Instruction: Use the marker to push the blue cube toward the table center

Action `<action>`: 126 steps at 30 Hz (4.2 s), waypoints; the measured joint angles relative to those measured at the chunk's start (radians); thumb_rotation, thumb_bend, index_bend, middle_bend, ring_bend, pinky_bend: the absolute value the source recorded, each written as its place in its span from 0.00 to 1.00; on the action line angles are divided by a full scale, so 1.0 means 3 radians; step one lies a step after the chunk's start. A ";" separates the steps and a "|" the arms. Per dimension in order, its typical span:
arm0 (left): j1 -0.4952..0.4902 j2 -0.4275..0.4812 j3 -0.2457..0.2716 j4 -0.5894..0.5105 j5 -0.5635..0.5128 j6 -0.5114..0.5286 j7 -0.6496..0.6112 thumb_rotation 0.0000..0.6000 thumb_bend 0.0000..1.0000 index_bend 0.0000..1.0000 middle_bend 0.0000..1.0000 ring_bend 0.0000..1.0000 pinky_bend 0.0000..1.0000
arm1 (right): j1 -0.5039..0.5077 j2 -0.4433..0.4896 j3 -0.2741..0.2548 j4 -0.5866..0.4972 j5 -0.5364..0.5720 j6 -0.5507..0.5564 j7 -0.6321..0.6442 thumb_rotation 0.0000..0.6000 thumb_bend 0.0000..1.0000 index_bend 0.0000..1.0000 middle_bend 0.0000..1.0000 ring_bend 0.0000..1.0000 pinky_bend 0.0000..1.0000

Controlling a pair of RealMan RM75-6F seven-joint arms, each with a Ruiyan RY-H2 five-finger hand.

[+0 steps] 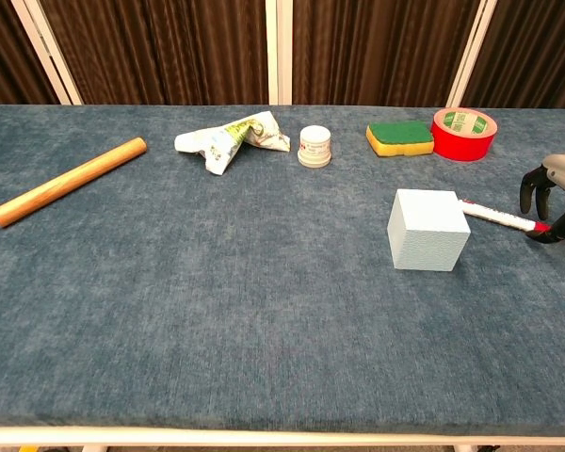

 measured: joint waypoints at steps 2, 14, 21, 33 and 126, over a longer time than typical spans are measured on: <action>0.0001 -0.0001 0.0003 0.0012 -0.0002 -0.0004 -0.0010 1.00 0.01 0.14 0.06 0.00 0.10 | 0.0009 -0.0020 0.0003 0.0035 0.0009 -0.0009 -0.0008 0.89 0.18 0.45 0.48 0.93 1.00; -0.0040 -0.0012 -0.0006 0.0085 0.0023 -0.0036 -0.0026 1.00 0.01 0.14 0.06 0.00 0.10 | 0.0057 -0.0112 0.0046 0.0157 0.0015 -0.0089 0.0075 0.98 0.18 0.50 0.51 0.93 1.00; -0.0056 -0.0009 -0.0002 0.0102 0.0025 -0.0062 -0.0063 1.00 0.01 0.14 0.06 0.00 0.10 | 0.0073 -0.0171 0.0049 0.0222 0.0022 -0.0121 0.0084 1.00 0.19 0.53 0.53 0.94 1.00; -0.0066 -0.0023 0.0008 0.0133 0.0013 -0.0093 -0.0085 1.00 0.01 0.14 0.06 0.00 0.10 | 0.0086 -0.0201 0.0063 0.0260 0.0060 -0.0147 0.0066 1.00 0.19 0.56 0.56 0.95 1.00; -0.0139 -0.0029 0.0001 0.0108 -0.0066 -0.0189 -0.0058 1.00 0.01 0.14 0.06 0.00 0.10 | 0.0176 0.0373 -0.0493 0.0269 -0.1997 -0.0244 0.1472 1.00 0.24 0.65 0.63 0.95 1.00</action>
